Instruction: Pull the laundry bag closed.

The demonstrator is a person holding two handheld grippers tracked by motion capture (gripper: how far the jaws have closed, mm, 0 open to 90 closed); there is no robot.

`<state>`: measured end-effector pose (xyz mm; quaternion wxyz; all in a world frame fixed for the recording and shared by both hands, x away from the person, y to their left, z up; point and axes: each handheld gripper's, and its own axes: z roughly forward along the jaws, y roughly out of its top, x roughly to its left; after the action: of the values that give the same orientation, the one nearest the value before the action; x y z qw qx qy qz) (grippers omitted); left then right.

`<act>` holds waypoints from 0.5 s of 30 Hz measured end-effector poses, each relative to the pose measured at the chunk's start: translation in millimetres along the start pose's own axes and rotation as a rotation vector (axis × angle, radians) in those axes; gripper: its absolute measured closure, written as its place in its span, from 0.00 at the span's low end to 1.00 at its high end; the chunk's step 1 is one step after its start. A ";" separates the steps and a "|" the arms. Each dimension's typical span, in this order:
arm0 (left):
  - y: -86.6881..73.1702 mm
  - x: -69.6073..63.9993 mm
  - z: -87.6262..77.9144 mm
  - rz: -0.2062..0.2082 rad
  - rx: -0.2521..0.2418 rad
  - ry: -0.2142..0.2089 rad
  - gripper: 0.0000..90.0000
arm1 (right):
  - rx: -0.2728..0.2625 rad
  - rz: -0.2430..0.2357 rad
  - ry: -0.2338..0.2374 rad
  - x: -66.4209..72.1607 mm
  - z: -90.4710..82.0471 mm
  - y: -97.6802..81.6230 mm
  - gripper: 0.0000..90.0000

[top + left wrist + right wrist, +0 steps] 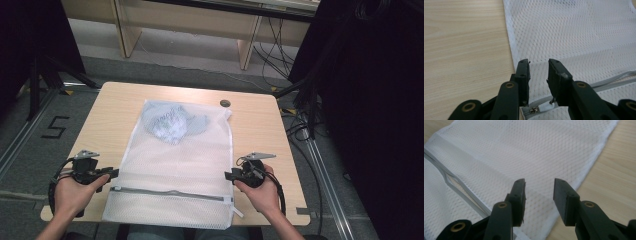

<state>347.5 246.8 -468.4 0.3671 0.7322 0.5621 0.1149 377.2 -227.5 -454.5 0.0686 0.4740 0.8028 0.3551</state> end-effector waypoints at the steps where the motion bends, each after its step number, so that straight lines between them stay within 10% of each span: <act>1: 0.4 -0.1 -0.2 0.005 0.004 0.005 0.79 | -0.008 -0.008 0.009 1.8 0.4 0.8 0.70; 6: 2.8 -1.1 2.7 -0.002 0.034 -0.009 0.84 | -0.028 0.024 0.040 17.2 5.4 6.8 0.71; 15: 10.0 -4.9 8.1 -0.032 0.091 -0.001 0.94 | 0.018 -0.071 0.134 59.8 28.8 32.7 0.80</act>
<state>357.9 238.0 -466.2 0.3356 0.7391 0.5782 0.0832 381.0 -154.8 -441.4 0.0229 0.4210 0.8250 0.3763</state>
